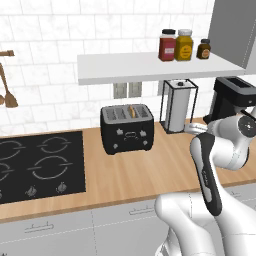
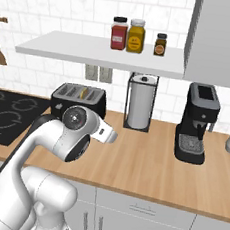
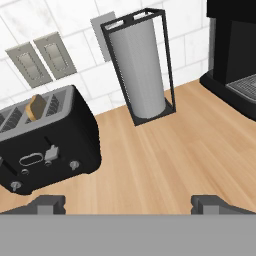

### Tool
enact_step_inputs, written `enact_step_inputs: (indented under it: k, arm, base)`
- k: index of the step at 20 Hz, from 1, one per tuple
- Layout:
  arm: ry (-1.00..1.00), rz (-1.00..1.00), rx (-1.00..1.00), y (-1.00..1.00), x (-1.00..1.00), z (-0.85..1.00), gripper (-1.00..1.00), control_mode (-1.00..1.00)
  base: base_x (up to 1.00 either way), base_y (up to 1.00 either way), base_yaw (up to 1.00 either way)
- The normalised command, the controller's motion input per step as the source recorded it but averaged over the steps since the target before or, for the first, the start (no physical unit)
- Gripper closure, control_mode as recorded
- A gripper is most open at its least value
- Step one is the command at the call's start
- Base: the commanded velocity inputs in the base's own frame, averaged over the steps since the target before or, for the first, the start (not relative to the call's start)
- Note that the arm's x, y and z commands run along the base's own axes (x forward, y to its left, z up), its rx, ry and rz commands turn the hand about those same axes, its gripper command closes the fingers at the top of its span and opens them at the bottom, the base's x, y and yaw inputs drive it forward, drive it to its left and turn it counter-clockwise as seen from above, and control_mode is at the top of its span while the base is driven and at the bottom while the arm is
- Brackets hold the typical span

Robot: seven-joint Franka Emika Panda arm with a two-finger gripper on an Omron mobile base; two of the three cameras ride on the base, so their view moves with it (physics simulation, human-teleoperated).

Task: Start the toaster. Once the lever pops up, take the bread to the plate on the dining counter.

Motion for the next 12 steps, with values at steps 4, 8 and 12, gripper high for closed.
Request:
enact_step_inputs:
  k: [4, 8, 12]
  arm:
    - [0.0, 0.0, 0.0, 0.0, 0.0, 0.0, -1.0, -1.0]
    - [0.0, 0.0, 0.0, 0.0, 0.0, 0.0, -1.0, -1.0]
    - [0.0, 0.0, 0.0, 0.0, 0.0, 0.0, -1.0, -1.0]
  base:
    - [0.0, 0.0, 0.0]
    - [0.0, 0.0, 0.0]
    - [0.0, 0.0, 0.0]
